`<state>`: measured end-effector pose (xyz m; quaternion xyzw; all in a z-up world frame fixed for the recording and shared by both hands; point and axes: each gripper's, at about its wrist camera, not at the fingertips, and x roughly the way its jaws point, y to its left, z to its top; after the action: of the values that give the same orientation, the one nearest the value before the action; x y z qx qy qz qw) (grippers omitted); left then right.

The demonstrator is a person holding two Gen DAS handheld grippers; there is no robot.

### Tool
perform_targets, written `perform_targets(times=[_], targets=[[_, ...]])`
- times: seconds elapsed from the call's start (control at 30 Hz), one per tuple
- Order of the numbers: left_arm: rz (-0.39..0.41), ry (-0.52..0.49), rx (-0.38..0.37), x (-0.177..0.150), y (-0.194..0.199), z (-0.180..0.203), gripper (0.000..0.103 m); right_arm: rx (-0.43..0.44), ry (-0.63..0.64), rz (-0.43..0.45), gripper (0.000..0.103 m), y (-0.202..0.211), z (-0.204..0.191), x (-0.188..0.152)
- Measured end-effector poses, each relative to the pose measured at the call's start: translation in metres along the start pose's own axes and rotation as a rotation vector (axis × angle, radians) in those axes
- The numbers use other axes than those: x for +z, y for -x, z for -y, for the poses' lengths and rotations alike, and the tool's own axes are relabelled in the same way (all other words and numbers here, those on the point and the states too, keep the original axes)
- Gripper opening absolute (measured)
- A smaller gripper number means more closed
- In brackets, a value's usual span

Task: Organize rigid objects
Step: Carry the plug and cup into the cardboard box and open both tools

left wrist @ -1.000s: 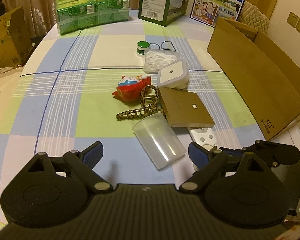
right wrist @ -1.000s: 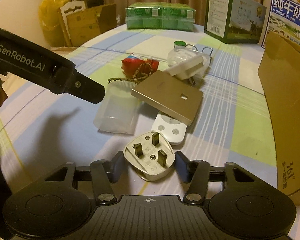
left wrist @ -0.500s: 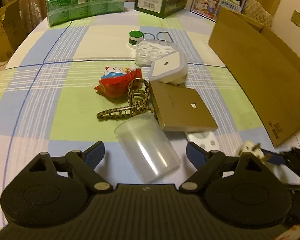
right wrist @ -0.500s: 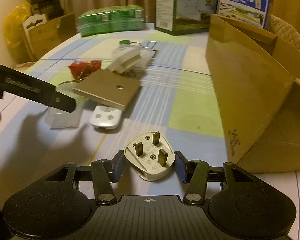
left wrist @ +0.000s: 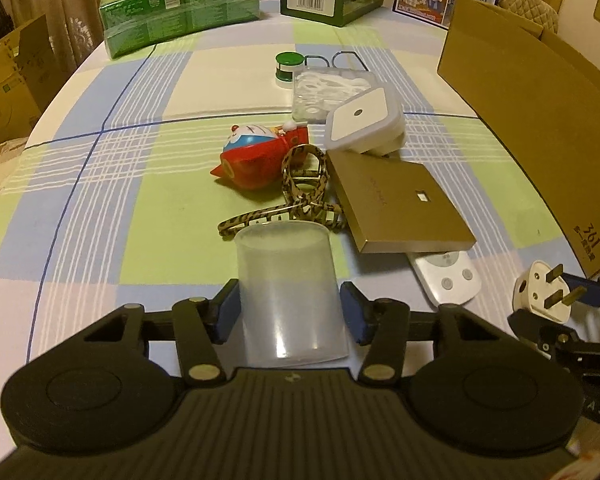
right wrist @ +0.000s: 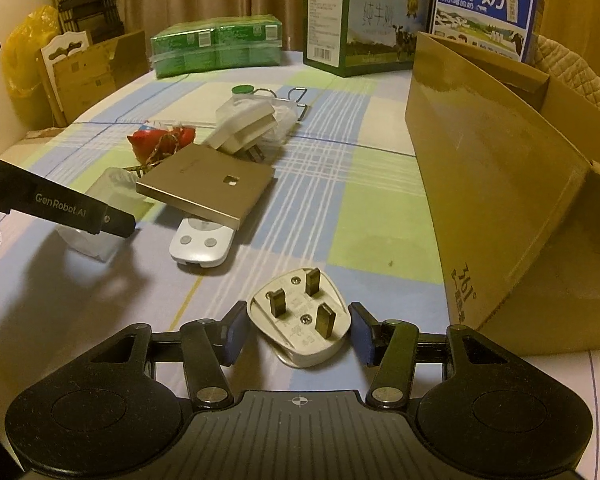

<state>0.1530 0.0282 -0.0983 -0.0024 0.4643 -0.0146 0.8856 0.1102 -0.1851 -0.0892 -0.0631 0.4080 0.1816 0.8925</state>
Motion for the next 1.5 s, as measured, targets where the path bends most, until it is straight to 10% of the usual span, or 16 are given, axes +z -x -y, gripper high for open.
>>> perform_targets(times=[0.87, 1.17, 1.5], targets=[[0.12, 0.007, -0.113, 0.0, 0.099, 0.044, 0.048, -0.037, -0.023, 0.189, 0.049, 0.091, 0.003, 0.028], [0.255, -0.147, -0.254, 0.068, 0.131, 0.128, 0.048, -0.181, -0.112, 0.29, 0.05, 0.135, 0.092, 0.073], [0.216, -0.25, -0.369, 0.102, 0.088, 0.22, 0.048, -0.226, -0.26, 0.214, 0.05, 0.121, 0.187, 0.068]])
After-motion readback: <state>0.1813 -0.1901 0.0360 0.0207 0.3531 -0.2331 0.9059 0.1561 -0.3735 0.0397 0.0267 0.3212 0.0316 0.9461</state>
